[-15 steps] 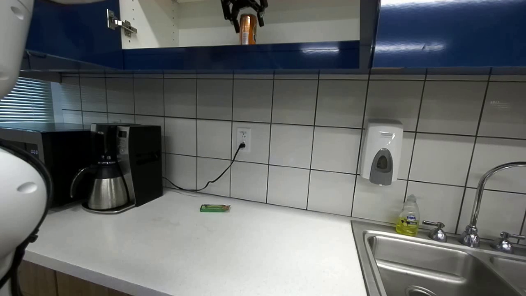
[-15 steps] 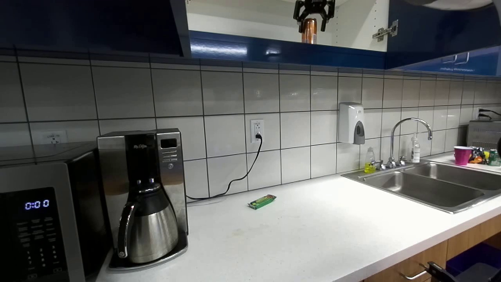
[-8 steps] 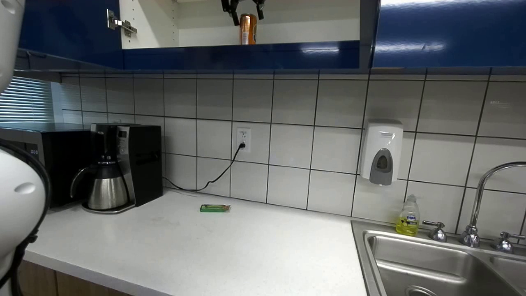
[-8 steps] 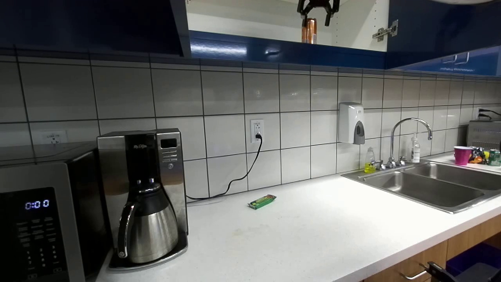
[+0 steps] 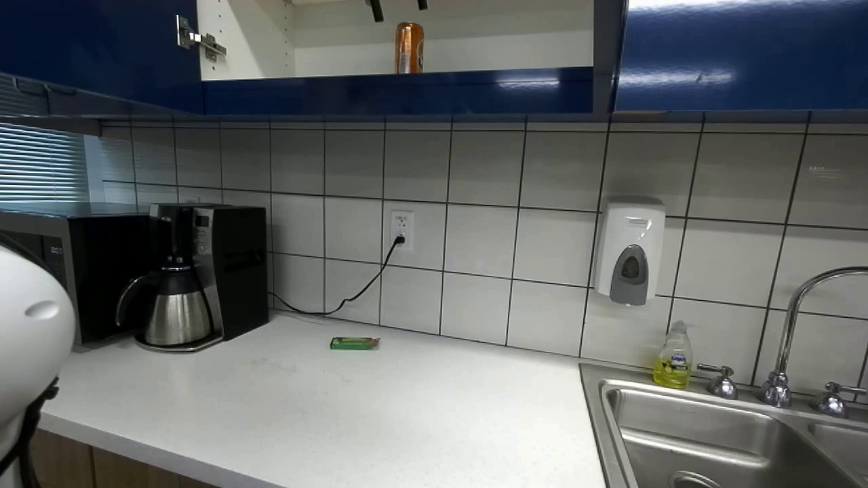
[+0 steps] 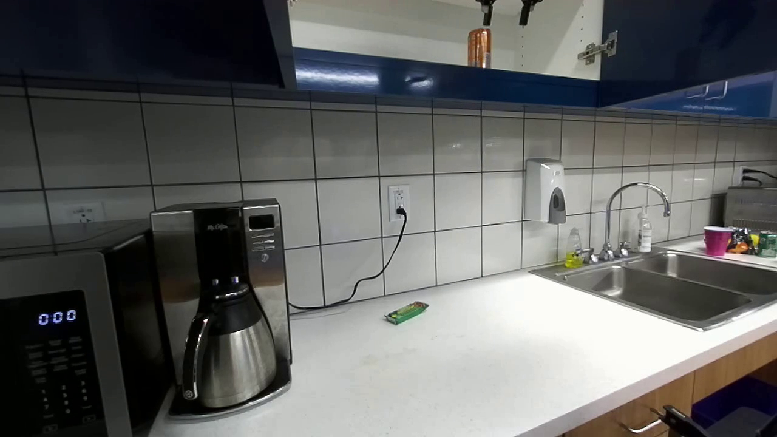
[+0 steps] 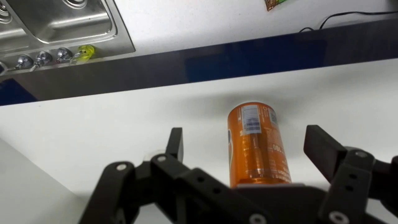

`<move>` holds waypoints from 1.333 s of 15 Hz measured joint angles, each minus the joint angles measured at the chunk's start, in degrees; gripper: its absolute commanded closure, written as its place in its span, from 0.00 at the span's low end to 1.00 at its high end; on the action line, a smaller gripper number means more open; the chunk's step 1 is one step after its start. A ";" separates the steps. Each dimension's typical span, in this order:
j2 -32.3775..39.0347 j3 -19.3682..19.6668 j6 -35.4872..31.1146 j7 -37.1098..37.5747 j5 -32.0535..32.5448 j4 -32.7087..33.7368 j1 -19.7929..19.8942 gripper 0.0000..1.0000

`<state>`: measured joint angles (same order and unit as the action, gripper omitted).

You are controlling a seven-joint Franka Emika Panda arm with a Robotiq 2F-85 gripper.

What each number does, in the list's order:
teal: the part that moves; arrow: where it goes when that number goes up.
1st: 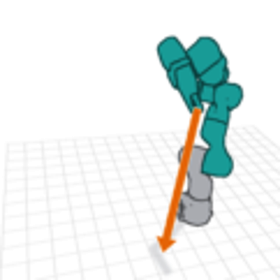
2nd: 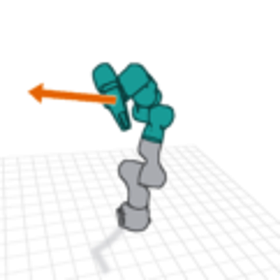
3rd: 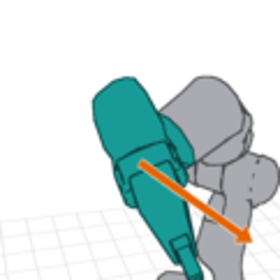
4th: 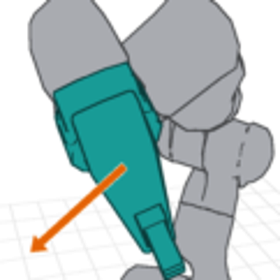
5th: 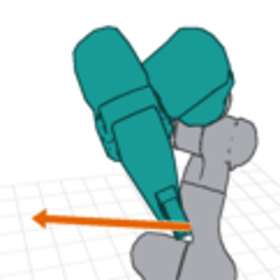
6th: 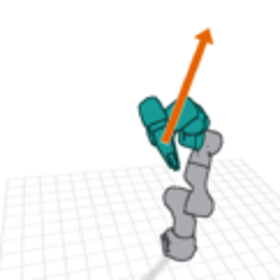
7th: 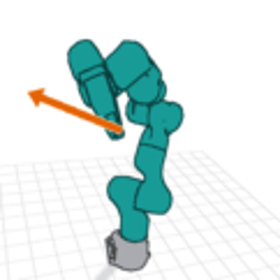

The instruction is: Pick up the can of fanta and place it on the bottom shelf of the cabinet

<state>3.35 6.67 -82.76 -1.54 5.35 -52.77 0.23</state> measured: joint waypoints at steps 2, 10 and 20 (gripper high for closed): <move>-4.06 -0.13 -0.04 -0.89 0.32 -4.81 -0.59 0.00; -20.05 -1.59 -1.39 -2.20 1.77 -28.75 -2.41 0.00; -30.82 -2.53 -18.82 -2.20 3.11 -63.63 -2.56 0.00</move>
<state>-27.46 4.14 -101.58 -3.74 8.47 -116.40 -2.32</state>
